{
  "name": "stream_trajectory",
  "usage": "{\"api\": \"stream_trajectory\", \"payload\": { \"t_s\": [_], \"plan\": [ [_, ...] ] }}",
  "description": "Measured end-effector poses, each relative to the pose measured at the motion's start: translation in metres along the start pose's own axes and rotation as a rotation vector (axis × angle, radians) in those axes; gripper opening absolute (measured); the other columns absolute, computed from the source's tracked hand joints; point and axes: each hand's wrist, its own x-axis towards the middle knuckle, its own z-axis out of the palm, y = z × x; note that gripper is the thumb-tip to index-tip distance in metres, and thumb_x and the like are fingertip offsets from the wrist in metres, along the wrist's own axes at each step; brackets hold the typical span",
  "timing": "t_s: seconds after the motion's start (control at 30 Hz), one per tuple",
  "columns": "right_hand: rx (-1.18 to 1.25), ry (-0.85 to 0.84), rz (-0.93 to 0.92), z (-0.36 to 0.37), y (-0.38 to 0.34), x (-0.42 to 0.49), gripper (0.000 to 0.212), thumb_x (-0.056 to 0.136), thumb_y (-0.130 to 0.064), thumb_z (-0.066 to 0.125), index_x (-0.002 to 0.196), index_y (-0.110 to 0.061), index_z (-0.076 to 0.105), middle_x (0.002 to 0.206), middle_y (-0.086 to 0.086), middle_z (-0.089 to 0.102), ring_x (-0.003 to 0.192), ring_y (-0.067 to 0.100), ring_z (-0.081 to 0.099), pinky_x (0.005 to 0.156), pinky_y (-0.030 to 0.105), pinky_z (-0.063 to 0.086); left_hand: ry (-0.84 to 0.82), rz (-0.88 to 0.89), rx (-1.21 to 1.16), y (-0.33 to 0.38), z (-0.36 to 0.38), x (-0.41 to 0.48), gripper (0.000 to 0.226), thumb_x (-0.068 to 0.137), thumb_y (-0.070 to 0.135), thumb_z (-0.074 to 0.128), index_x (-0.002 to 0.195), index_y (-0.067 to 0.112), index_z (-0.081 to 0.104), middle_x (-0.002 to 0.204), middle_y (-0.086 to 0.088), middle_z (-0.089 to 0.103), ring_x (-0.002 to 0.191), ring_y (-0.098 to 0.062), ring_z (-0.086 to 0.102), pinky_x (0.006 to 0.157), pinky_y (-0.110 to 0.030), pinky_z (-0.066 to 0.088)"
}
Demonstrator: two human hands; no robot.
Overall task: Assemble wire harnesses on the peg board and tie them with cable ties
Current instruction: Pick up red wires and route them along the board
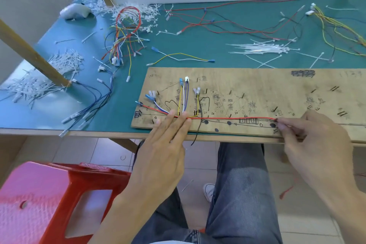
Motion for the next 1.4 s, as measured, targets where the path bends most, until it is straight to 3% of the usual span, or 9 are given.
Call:
{"api": "stream_trajectory", "payload": {
  "t_s": [0.2, 0.3, 0.4, 0.5, 0.67, 0.8, 1.0, 1.17, 1.4],
  "plan": [
    [-0.004, 0.033, -0.023, 0.011, 0.015, -0.010, 0.025, 0.104, -0.039, 0.055, 0.109, -0.030, 0.078, 0.079, -0.010, 0.041, 0.080, 0.021, 0.048, 0.059, 0.042, 0.049, -0.160, -0.012, 0.126, 0.000, 0.004, 0.000, 0.066, 0.102, 0.026, 0.013, 0.168, 0.019, 0.013, 0.175, 0.005, 0.005, 0.162, -0.018, -0.001, 0.130, -0.048, 0.015],
    [-0.051, 0.019, -0.075, 0.009, 0.014, -0.011, 0.033, 0.099, -0.042, 0.050, 0.112, -0.028, 0.076, 0.085, -0.014, 0.042, 0.090, 0.025, 0.050, 0.063, 0.044, 0.052, -0.202, -0.031, 0.164, 0.003, 0.001, 0.001, 0.068, 0.102, 0.026, 0.015, 0.168, 0.022, -0.004, 0.175, 0.007, -0.009, 0.161, -0.018, -0.015, 0.131, -0.048, 0.004],
    [-0.046, -0.010, -0.092, 0.006, 0.008, -0.013, 0.023, 0.100, -0.025, 0.058, 0.119, -0.027, 0.069, 0.092, -0.014, 0.049, 0.096, 0.028, 0.052, 0.066, 0.045, 0.053, -0.160, -0.047, 0.192, 0.011, -0.012, 0.005, 0.070, 0.099, 0.021, 0.044, 0.166, 0.016, 0.024, 0.173, 0.000, 0.023, 0.160, -0.032, 0.015, 0.128, -0.050, 0.019],
    [-0.019, -0.050, -0.065, 0.003, 0.001, -0.011, 0.033, 0.092, -0.009, 0.069, 0.122, -0.024, 0.070, 0.089, -0.010, 0.054, 0.088, 0.027, 0.056, 0.069, 0.044, 0.054, -0.093, -0.009, 0.198, 0.026, -0.017, 0.014, 0.070, 0.090, 0.019, 0.058, 0.158, 0.013, 0.043, 0.164, -0.002, 0.042, 0.146, -0.033, 0.037, 0.119, -0.045, 0.027],
    [-0.010, -0.094, -0.015, -0.002, -0.003, -0.007, 0.020, 0.092, -0.011, 0.070, 0.107, -0.023, 0.075, 0.089, -0.009, 0.058, 0.087, 0.027, 0.061, 0.069, 0.043, 0.054, -0.086, 0.077, 0.189, 0.046, -0.016, 0.030, 0.065, 0.090, 0.021, 0.050, 0.154, 0.013, 0.049, 0.162, -0.001, 0.046, 0.148, -0.026, 0.040, 0.123, -0.042, 0.033],
    [-0.046, -0.068, -0.051, -0.004, -0.003, -0.014, 0.022, 0.093, -0.011, 0.068, 0.108, -0.021, 0.080, 0.092, -0.008, 0.061, 0.092, 0.028, 0.061, 0.062, 0.042, 0.054, -0.141, 0.186, 0.170, 0.056, -0.012, 0.044, 0.066, 0.092, 0.020, 0.050, 0.157, 0.014, 0.045, 0.165, -0.001, 0.042, 0.149, -0.020, 0.040, 0.126, -0.039, 0.027],
    [0.007, -0.062, -0.051, -0.009, 0.001, -0.005, 0.013, 0.093, -0.023, 0.072, 0.102, -0.030, 0.078, 0.092, -0.014, 0.060, 0.093, 0.020, 0.060, 0.067, 0.034, 0.049, -0.186, 0.178, 0.094, 0.064, -0.014, 0.057, 0.061, 0.093, 0.017, 0.050, 0.154, 0.013, 0.044, 0.155, 0.000, 0.048, 0.137, -0.022, 0.047, 0.111, -0.034, 0.039],
    [0.067, -0.091, -0.050, -0.009, -0.008, 0.007, 0.013, 0.093, -0.020, 0.075, 0.104, -0.026, 0.075, 0.087, -0.012, 0.061, 0.082, 0.019, 0.061, 0.071, 0.040, 0.055, -0.156, 0.218, 0.073, 0.067, -0.015, 0.061, 0.060, 0.085, 0.012, 0.064, 0.145, 0.012, 0.056, 0.141, 0.001, 0.060, 0.126, -0.022, 0.058, 0.099, -0.034, 0.050],
    [0.030, -0.185, 0.003, -0.019, -0.007, 0.014, 0.013, 0.094, -0.016, 0.073, 0.096, -0.027, 0.078, 0.088, -0.010, 0.063, 0.090, 0.022, 0.061, 0.072, 0.044, 0.055, -0.207, 0.339, 0.097, 0.071, -0.011, 0.075, 0.059, 0.088, 0.014, 0.054, 0.147, 0.017, 0.052, 0.128, 0.004, 0.064, 0.120, -0.022, 0.058, 0.099, -0.037, 0.051]
  ]
}}
